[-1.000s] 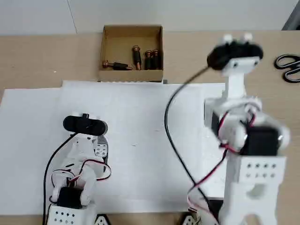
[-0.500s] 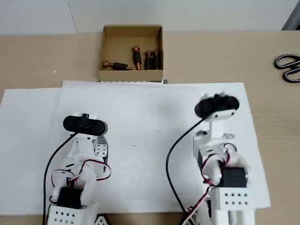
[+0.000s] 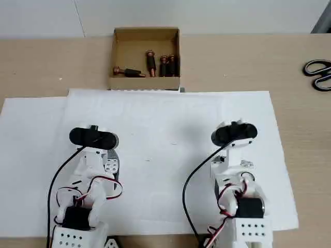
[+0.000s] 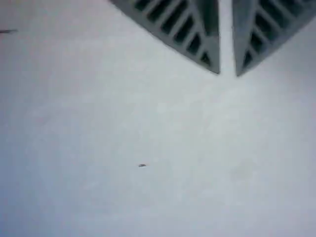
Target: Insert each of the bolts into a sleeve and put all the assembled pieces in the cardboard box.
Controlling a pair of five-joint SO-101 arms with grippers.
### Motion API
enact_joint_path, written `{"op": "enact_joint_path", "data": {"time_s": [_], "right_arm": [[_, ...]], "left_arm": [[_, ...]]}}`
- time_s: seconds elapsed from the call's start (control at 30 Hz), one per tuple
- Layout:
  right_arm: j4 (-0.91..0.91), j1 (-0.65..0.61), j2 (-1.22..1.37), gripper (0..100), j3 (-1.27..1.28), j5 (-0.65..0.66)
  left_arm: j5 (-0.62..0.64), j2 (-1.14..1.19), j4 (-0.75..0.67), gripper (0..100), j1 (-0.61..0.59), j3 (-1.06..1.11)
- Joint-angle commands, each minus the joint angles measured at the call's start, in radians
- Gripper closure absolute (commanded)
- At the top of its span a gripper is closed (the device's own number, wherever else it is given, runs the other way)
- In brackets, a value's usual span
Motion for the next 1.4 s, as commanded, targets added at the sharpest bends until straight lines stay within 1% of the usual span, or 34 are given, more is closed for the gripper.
{"op": "enact_joint_path", "data": {"time_s": [0.0,0.07,0.2,0.27,1.37], "right_arm": [[-0.018,0.004,-0.099,99.5,0.054,-0.003],[-0.012,0.007,-0.168,99.5,0.089,0.009],[-0.012,0.004,-0.317,99.5,0.147,0.100],[0.015,0.004,-0.352,99.5,0.150,0.120],[0.022,0.004,-0.340,99.5,0.147,0.114]], "left_arm": [[-0.005,-0.009,-0.020,99,-0.006,-0.005],[-0.005,-0.009,-0.020,99,-0.006,-0.005],[-0.005,-0.009,-0.020,99,-0.006,-0.005],[-0.005,-0.009,-0.020,99,-0.006,-0.005],[-0.005,-0.009,-0.020,99,-0.006,-0.005]]}}
